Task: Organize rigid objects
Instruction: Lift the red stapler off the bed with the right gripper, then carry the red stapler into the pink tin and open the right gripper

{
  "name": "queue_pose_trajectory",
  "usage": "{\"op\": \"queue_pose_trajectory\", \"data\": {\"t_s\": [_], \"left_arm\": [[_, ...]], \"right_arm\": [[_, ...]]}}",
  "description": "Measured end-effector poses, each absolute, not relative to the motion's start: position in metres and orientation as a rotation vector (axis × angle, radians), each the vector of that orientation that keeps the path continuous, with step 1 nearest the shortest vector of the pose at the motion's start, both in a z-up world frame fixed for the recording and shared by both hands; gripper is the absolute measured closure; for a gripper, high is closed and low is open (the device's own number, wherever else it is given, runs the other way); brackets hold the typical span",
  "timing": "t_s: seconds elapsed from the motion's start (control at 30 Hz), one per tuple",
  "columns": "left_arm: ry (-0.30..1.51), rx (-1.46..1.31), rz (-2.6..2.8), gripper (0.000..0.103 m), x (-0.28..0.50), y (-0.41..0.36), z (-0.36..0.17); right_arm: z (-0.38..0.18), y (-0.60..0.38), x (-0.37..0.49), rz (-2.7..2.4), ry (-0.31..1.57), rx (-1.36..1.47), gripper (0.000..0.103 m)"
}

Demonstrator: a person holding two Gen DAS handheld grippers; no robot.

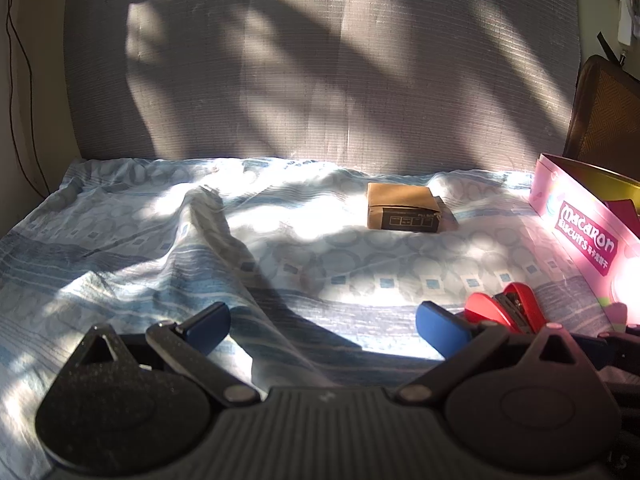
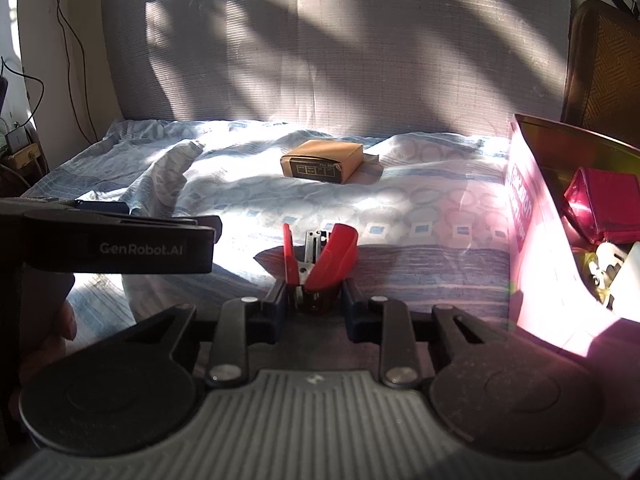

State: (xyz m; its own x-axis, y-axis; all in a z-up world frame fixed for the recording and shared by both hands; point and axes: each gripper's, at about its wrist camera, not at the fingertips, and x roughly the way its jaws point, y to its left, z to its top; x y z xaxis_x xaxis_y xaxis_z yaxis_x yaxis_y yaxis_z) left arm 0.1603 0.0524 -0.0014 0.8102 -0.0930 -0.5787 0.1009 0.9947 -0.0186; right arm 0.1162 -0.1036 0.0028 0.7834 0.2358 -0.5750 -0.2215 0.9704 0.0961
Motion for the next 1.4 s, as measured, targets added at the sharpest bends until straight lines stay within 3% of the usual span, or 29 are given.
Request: {"op": "queue_pose_trajectory", "data": {"t_s": [0.27,0.7,0.77,0.9,0.97,1.0,1.03,1.07,1.13,1.4], "left_arm": [[0.6,-0.092,-0.43,0.008,0.148,0.047,0.003],[0.719,-0.073,-1.029,0.017,0.054,-0.079,0.007],[0.759,-0.041,-1.033,0.019,0.042,-0.094,0.002],[0.84,-0.077,-1.039,0.02,0.037,-0.097,-0.007],[0.846,-0.094,-1.032,0.02,0.037,-0.099,-0.011],[0.84,-0.086,-1.029,0.02,0.037,-0.101,-0.011],[0.837,-0.083,-1.025,0.028,0.037,-0.103,-0.012],[0.838,-0.08,-1.013,0.032,0.037,-0.105,-0.011],[0.819,-0.077,-0.981,0.037,0.04,-0.105,-0.005],[0.683,-0.111,-0.943,0.036,0.089,-0.116,0.056]], "right_arm": [[0.005,-0.128,0.049,0.291,0.628,-0.063,0.073],[-0.002,-0.237,-0.087,0.053,0.561,0.029,0.074],[-0.002,-0.24,-0.087,0.048,0.546,0.036,0.065],[0.0,-0.242,-0.083,0.094,0.506,-0.02,0.058],[-0.001,-0.241,-0.078,0.128,0.503,-0.059,0.049],[-0.003,-0.24,-0.073,0.139,0.514,-0.073,0.049],[-0.005,-0.239,-0.066,0.153,0.532,-0.07,0.051],[-0.006,-0.239,-0.062,0.176,0.532,-0.037,0.062],[-0.003,-0.238,-0.058,0.163,0.524,-0.001,0.063],[0.043,-0.237,-0.032,0.123,0.293,-0.008,0.066]]}}
